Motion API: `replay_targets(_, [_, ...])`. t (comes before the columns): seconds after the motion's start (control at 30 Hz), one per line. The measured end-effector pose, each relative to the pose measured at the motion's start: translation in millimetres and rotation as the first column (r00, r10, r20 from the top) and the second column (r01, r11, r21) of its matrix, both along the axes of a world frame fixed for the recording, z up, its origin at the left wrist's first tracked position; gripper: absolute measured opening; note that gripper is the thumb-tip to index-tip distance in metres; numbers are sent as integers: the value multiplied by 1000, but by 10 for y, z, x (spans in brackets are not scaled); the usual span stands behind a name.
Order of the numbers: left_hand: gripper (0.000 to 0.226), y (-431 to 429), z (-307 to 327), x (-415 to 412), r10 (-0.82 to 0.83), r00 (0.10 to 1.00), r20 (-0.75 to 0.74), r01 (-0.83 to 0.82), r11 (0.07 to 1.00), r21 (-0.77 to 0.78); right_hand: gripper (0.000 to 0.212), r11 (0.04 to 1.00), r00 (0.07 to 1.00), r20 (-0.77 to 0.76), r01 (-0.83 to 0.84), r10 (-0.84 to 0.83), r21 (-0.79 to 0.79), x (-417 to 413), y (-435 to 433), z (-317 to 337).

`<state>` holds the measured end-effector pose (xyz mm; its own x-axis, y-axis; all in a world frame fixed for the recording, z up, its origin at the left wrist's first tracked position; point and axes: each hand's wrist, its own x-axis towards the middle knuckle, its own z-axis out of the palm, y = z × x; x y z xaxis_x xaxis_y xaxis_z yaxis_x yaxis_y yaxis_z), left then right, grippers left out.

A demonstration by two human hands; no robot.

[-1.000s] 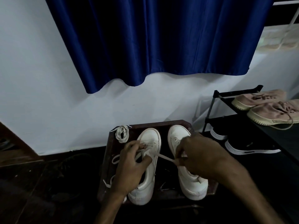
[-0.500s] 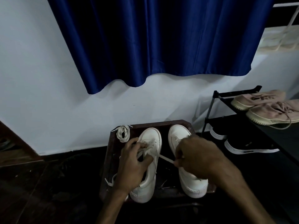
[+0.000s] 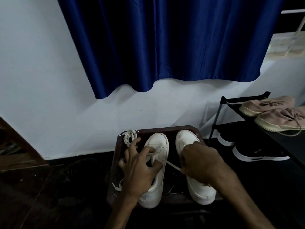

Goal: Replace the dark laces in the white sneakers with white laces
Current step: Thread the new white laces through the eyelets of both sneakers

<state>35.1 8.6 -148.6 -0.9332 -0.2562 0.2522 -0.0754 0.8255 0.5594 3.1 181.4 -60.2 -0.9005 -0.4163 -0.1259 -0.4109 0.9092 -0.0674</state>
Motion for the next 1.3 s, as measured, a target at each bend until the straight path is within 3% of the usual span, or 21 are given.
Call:
replay_targets(0.1, [56, 9, 14, 15, 22, 1000, -7, -22, 999, -44, 27, 1000, 1000, 9, -2, 1, 30, -31, 24, 62])
replay_targets(0.23, [61, 9, -8, -12, 38, 999, 29, -36, 996, -79, 40, 981, 997, 64, 61, -50, -182, -170, -300, -140])
replay_targets(0.37, [65, 16, 13, -10, 45, 998, 37, -43, 997, -63, 25, 977, 999, -8, 34, -36, -212, -179, -386, -286])
replay_targets(0.43, [63, 13, 19, -14, 38, 998, 41, -36, 998, -56, 24, 995, 1000, -1, -5, 5, -100, -119, -243, -164])
replay_targets(0.5, [58, 11, 20, -8, 28, 999, 46, -27, 999, -29, 21, 993, 990, 119, -87, 77, 80, -70, -59, 20])
replay_targets(0.57, [58, 11, 17, -3, 22, 998, 52, -22, 1000, -12, 15, 982, 966, 238, -135, 100, 134, -48, 56, 185])
replay_targets(0.63, [60, 16, 19, -7, 27, 998, 55, -26, 1000, -17, 19, 990, 967, 234, -122, 103, 71, -90, 9, 223])
replay_targets(0.77, [66, 25, 18, -2, 41, 997, 72, -39, 999, -28, 41, 979, 984, 175, -6, 43, -205, -202, -288, -67])
replay_targets(0.87, [65, 28, 33, 2, 38, 997, 66, -39, 999, 3, 27, 963, 993, 114, 9, 23, -270, -211, -372, -265])
replay_targets(0.93, [63, 26, 42, 8, 35, 997, 72, -38, 999, 38, 22, 985, 996, 79, -26, 41, -172, -148, -291, -195])
replay_targets(1.03, [58, 20, 40, 13, 23, 998, 61, -26, 998, 51, 18, 988, 981, 157, -128, 113, 89, -54, -85, 16])
replay_targets(1.1, [54, 23, 38, 23, 13, 999, 51, -17, 997, 78, 13, 983, 971, 208, -142, 116, 114, -27, -1, 119])
replay_targets(1.3, [64, 31, 29, 28, 20, 999, 46, -28, 984, 179, 47, 994, 989, 148, -5, 21, -111, -189, -301, -118])
